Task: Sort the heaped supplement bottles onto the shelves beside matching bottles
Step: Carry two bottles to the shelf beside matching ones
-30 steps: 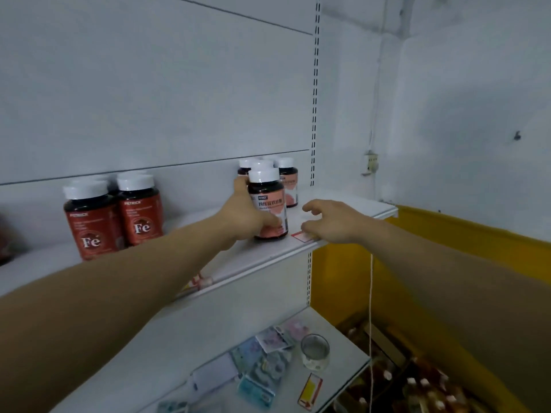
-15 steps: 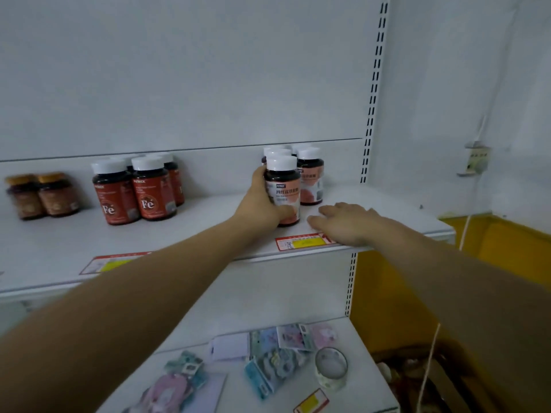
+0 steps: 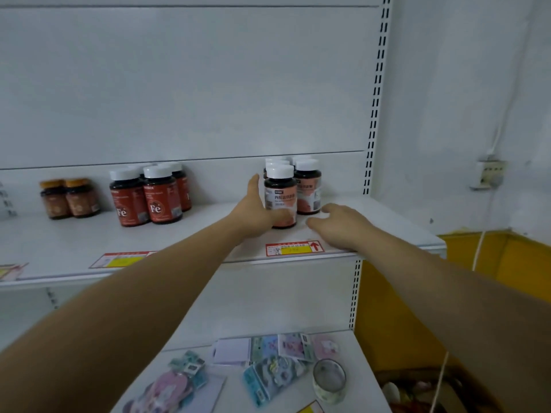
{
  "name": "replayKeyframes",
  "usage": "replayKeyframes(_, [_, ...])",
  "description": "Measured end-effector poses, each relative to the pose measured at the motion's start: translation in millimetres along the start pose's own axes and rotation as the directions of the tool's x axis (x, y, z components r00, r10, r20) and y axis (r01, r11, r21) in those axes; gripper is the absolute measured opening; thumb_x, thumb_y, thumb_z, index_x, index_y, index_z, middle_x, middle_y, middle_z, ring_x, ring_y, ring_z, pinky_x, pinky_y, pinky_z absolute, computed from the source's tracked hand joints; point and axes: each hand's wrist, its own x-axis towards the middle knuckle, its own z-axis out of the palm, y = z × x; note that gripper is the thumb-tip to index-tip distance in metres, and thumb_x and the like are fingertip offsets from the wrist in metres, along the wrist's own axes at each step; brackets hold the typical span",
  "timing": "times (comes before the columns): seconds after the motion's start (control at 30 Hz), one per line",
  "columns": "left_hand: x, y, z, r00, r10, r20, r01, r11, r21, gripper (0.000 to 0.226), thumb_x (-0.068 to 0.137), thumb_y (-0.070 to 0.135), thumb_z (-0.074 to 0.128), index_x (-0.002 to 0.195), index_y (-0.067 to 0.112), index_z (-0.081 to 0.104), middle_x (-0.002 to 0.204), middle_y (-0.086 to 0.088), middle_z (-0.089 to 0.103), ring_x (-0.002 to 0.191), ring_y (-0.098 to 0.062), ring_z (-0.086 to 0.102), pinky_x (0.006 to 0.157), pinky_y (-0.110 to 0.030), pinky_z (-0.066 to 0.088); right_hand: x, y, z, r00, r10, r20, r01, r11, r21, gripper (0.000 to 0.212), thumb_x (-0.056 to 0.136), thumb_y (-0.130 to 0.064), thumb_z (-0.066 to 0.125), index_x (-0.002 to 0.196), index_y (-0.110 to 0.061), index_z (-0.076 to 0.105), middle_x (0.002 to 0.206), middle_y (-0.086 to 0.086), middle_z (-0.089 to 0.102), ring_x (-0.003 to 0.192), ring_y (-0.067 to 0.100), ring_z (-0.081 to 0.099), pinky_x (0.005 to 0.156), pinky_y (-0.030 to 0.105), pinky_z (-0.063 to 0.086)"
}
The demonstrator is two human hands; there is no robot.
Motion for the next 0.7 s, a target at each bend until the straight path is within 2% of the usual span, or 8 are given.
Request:
replayKeyframes(0.07, [-12,-5,-16,1.000,-0.012,0.006,0.011,0.995,0.101,0.097,0.082,0.040,0.070,0.151,0.030,0.002,0.153,-0.006,0.030,0.133,-0.027,0.039,0.105,-0.039,0.034,-1,-8,-13,0.997,-0.032,-0.068,0.033,0.999,0.010,0.065,0.085,-0.063,0.048,0.136,-0.022,0.045,0.137,0.009,0.051,0.120,0.031,0.050,0.097,0.040,0.042])
replayKeyframes(0.17, [-40,-15,-55,0.999,-0.014,0.048,0.001,0.968,0.252,0.081,0.084,0.049,0.064,0.149,0.030,0.020,0.153,-0.003,0.030,0.134,-0.025,0.038,0.107,-0.037,0.033,1,-43,-30,0.980,-0.105,-0.167,0.100,0.994,-0.036,0.064,0.080,-0.065,0.048,0.129,-0.024,0.049,0.128,0.007,0.056,0.110,0.030,0.055,0.089,0.039,0.047])
replayKeyframes(0.3, [-89,-38,-123,1.000,-0.010,0.023,0.000,0.923,0.386,0.070,0.085,0.049,0.062,0.144,0.025,0.034,0.149,0.001,0.037,0.133,-0.019,0.039,0.106,-0.028,0.030,-3,-126,-20,0.950,-0.254,-0.184,0.247,0.967,-0.061,0.064,0.085,-0.055,0.050,0.139,-0.021,0.042,0.140,0.007,0.048,0.124,0.029,0.047,0.096,0.037,0.041])
replayKeyframes(0.4, [-133,-69,-186,0.997,-0.064,-0.044,0.077,0.877,0.475,0.068,0.085,0.049,0.062,0.143,0.025,0.037,0.148,0.002,0.038,0.131,-0.018,0.040,0.102,-0.025,0.029,-14,-205,6,0.924,-0.337,-0.182,0.313,0.938,-0.148,0.064,0.087,-0.054,0.047,0.141,-0.022,0.039,0.141,0.008,0.043,0.127,0.031,0.043,0.097,0.040,0.040])
replayKeyframes(0.53, [-179,-117,-264,0.979,-0.148,-0.142,0.198,0.858,0.473,0.070,0.083,0.052,0.062,0.143,0.027,0.035,0.148,0.001,0.037,0.128,-0.020,0.043,0.103,-0.030,0.034,-18,-271,37,0.959,-0.257,-0.116,0.234,0.955,-0.181,0.065,0.082,-0.052,0.052,0.139,-0.023,0.041,0.139,0.009,0.044,0.125,0.033,0.044,0.095,0.040,0.039])
replayKeyframes(0.7, [-184,-148,-298,0.981,-0.145,-0.129,0.185,0.898,0.399,0.071,0.083,0.051,0.063,0.143,0.030,0.033,0.149,0.001,0.036,0.128,-0.021,0.044,0.103,-0.032,0.037,-22,-290,67,0.969,-0.229,-0.089,0.211,0.962,-0.176,0.063,0.079,-0.057,0.055,0.133,-0.026,0.044,0.129,0.009,0.051,0.115,0.033,0.050,0.084,0.037,0.041])
